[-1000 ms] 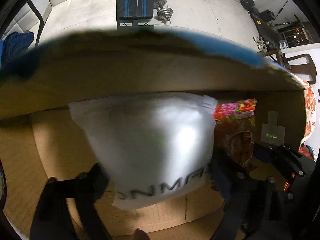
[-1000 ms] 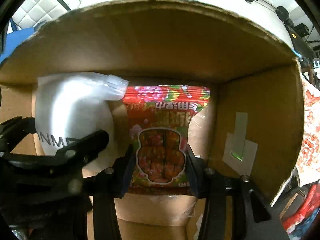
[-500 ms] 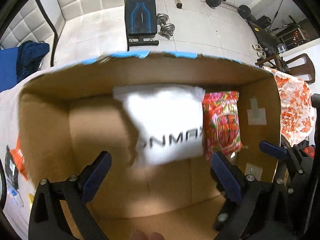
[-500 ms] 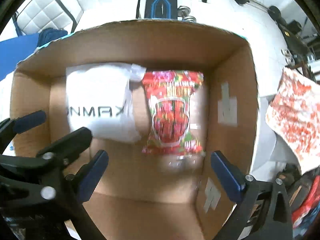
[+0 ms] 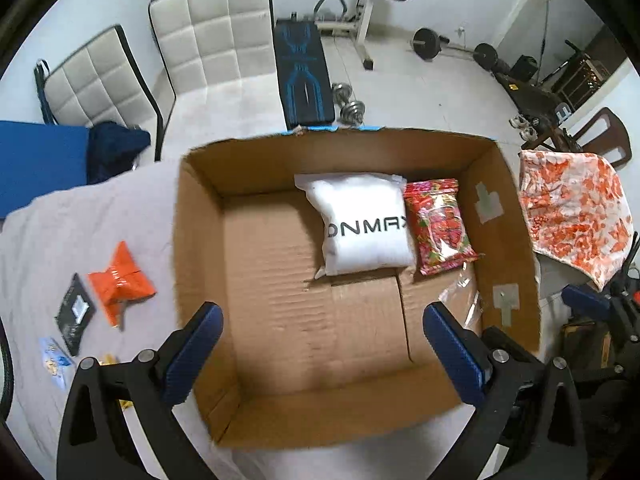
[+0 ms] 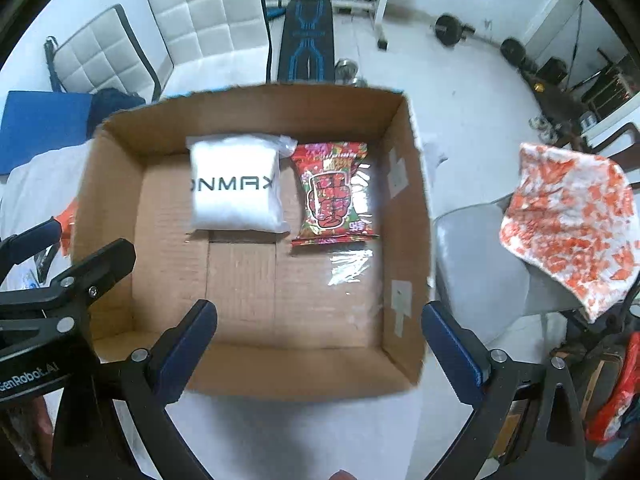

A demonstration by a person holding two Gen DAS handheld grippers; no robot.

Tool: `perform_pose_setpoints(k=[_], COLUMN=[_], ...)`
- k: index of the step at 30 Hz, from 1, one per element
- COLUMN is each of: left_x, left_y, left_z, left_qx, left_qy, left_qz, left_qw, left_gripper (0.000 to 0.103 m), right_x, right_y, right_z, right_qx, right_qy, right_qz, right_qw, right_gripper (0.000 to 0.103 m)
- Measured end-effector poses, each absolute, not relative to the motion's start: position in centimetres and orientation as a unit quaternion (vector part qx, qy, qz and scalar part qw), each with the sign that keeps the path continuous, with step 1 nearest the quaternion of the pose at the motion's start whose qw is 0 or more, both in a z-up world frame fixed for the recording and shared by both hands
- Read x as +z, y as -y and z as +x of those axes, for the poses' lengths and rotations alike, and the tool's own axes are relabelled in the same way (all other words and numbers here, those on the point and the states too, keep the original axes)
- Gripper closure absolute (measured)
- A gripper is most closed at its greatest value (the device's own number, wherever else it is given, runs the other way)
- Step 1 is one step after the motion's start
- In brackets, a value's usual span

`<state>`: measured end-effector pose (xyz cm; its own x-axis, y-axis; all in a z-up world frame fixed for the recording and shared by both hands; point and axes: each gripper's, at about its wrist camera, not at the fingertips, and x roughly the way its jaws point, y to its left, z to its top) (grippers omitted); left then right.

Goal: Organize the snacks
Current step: 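Release the white pouch with left tool while right tool releases red bag in box, then grasp the blue cartoon pack with left tool while right tool grasps orange chip bag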

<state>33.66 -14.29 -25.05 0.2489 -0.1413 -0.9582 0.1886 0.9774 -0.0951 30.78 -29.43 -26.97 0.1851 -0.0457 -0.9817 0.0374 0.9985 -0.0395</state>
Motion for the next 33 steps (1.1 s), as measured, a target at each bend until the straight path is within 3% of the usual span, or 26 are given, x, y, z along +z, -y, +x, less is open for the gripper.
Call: perform_pose_setpoints(k=[12,22,33], left_x=[-17.0,-13.9,-13.8], left_y=[13.0,11.2,-1.8], left_z=[25.1,21.2,22.3], left_qx=[-0.117,-0.137,-0.037], left_qy=[-0.541,-0.523,-0.542], left_qz=[0.027,0.021,-0.048], left_qw=[0.833,0.841,0.838], left_gripper=[0.0,0.0,0.0], right_x=[-18.7,-16.0,-15.6], right_y=[28.6,26.4,17.4], right_z=[22.2,17.2,19.7], right_qx=[-0.038,-0.041,0.054], right_qy=[-0.584,-0.575,-0.584], right_qz=[0.02,0.036,0.045], right_qw=[0.811,0.816,0.808], right_gripper=[0.0,0.0,0.0])
